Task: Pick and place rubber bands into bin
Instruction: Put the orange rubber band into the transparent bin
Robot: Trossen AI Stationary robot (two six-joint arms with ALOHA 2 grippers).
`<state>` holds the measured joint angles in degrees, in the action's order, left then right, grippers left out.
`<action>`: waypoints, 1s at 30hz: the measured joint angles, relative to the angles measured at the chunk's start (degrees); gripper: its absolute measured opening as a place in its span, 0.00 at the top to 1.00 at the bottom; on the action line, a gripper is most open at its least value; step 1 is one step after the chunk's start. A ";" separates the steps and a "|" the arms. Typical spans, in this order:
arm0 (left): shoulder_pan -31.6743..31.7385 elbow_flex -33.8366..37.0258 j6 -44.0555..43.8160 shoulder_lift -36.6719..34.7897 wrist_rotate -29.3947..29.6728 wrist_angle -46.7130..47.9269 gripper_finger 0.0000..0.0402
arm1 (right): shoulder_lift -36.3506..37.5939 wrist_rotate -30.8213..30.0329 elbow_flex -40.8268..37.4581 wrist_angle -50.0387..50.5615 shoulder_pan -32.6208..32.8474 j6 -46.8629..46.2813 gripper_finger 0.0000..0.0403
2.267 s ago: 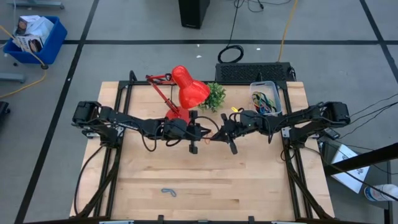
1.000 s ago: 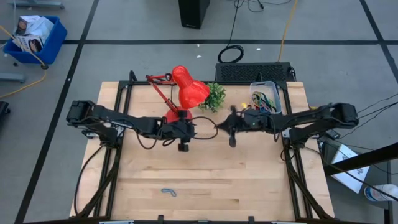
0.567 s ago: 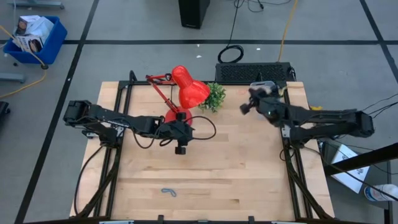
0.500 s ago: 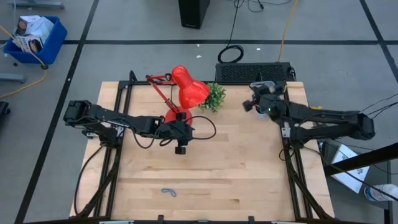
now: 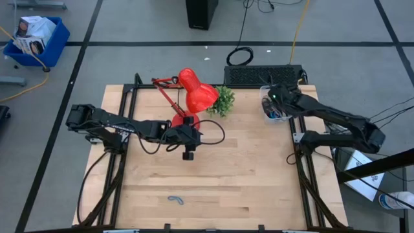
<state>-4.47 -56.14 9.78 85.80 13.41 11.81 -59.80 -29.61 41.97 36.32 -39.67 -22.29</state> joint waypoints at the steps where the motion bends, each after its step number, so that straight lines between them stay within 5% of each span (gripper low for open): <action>1: -0.02 0.00 -0.02 0.02 -0.02 -0.02 0.55 | -0.63 1.63 -0.48 -0.12 -0.82 0.09 1.00; 18: 0.00 0.00 0.07 0.07 -0.02 -1.90 0.55 | -3.88 4.66 -4.98 -2.28 -2.86 0.02 0.96; 30: 0.00 0.00 -1.75 0.07 -0.02 -1.79 0.55 | -3.13 7.29 -5.02 -2.35 -2.89 -1.02 0.69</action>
<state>-4.47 -56.14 8.03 85.86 13.39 10.03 -62.93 -22.32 36.95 33.98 -42.55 -23.31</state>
